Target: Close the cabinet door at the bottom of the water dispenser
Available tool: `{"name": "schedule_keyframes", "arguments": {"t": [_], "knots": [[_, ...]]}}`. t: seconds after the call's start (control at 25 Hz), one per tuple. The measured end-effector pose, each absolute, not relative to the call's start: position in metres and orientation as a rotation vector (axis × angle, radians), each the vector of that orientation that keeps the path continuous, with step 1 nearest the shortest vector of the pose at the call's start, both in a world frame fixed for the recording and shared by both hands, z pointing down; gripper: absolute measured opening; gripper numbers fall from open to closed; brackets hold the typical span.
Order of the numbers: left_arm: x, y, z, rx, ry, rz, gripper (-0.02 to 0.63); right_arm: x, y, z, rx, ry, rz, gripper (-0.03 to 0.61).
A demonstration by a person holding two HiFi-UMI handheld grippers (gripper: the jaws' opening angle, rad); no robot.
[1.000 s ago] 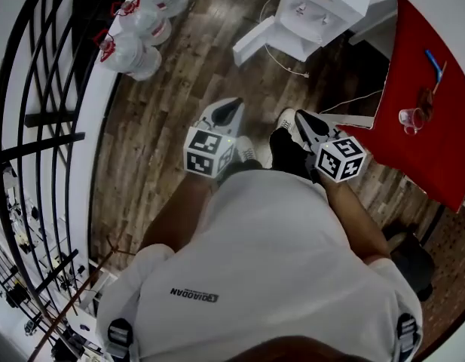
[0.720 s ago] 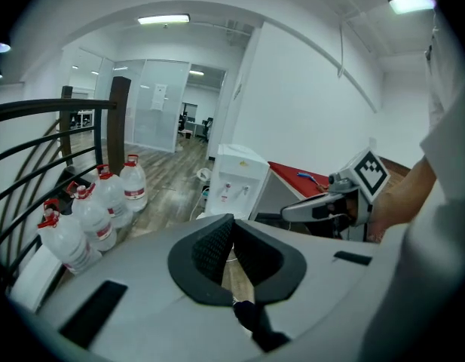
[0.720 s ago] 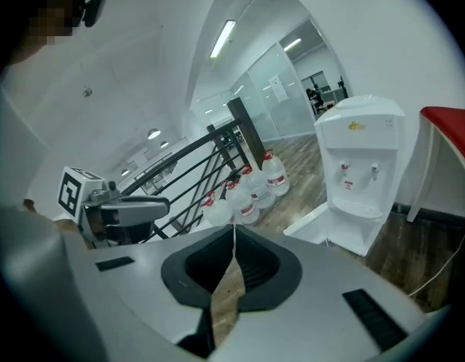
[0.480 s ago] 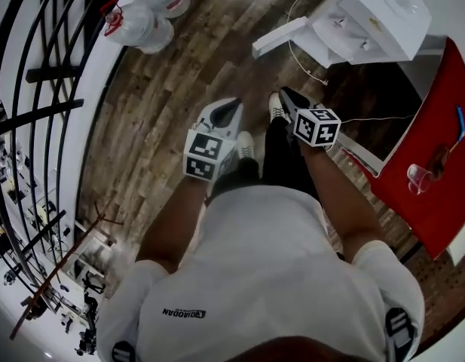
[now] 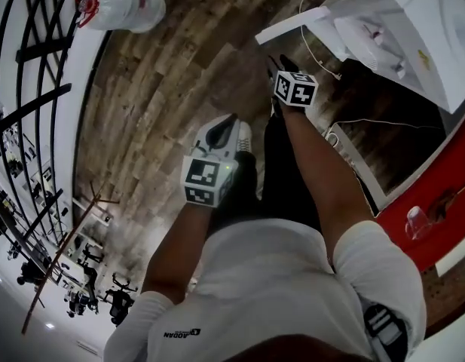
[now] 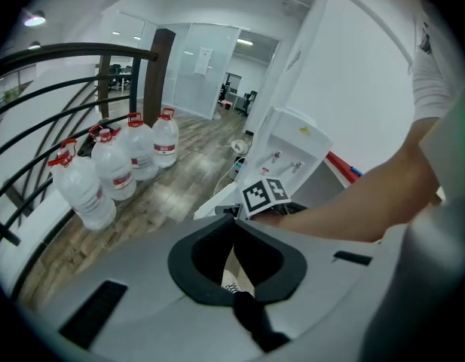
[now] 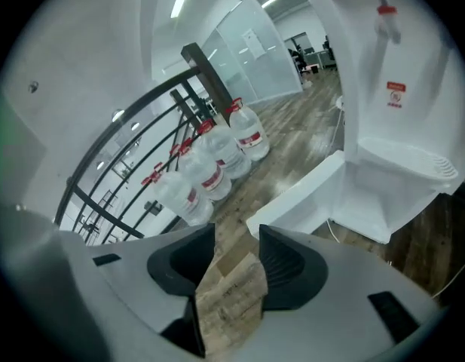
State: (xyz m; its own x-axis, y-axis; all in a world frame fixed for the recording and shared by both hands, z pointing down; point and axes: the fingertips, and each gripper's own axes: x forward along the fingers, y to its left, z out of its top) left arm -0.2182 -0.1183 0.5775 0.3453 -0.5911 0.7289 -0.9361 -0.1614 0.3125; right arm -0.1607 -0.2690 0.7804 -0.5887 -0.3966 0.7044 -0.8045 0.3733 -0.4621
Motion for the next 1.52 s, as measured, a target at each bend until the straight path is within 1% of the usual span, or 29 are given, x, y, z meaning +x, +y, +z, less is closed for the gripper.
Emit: {"name": "schedule_keyframes", "arguments": {"t": [0.16, 0.32, 0.6, 0.88, 1.08, 1.32, 1.44, 1.52], "knots": [[-0.223, -0.121, 0.605, 1.779, -1.365, 0.569, 0.0, -0.178, -0.28, 0.837, 1.051, -2.061, 1.14, 0.195], [-0.231, -0.117, 0.623, 1.725, -1.373, 0.564, 0.0, -0.188, -0.302, 0.869, 1.23, -1.964, 1.276, 0.235], [-0.243, -0.107, 0.632, 1.674, -1.381, 0.563, 0.0, -0.198, -0.323, 0.905, 1.363, -1.813, 1.289, 0.255], [-0.242, -0.104, 0.64, 1.666, -1.366, 0.577, 0.0, -0.198, -0.316, 0.927, 1.372, -1.698, 1.331, 0.256], [-0.238, -0.106, 0.641, 1.699, -1.34, 0.591, 0.0, -0.186, -0.299, 0.927, 1.312, -1.736, 1.335, 0.253], [-0.22, -0.108, 0.639, 1.771, -1.278, 0.623, 0.0, -0.143, -0.262, 0.927, 1.309, -1.735, 1.348, 0.247], [-0.212, -0.106, 0.638, 1.807, -1.247, 0.642, 0.0, -0.12, -0.244, 0.926, 1.334, -1.742, 1.352, 0.213], [-0.206, -0.106, 0.639, 1.829, -1.23, 0.651, 0.0, -0.104, -0.238, 0.926, 1.345, -1.755, 1.315, 0.209]]}}
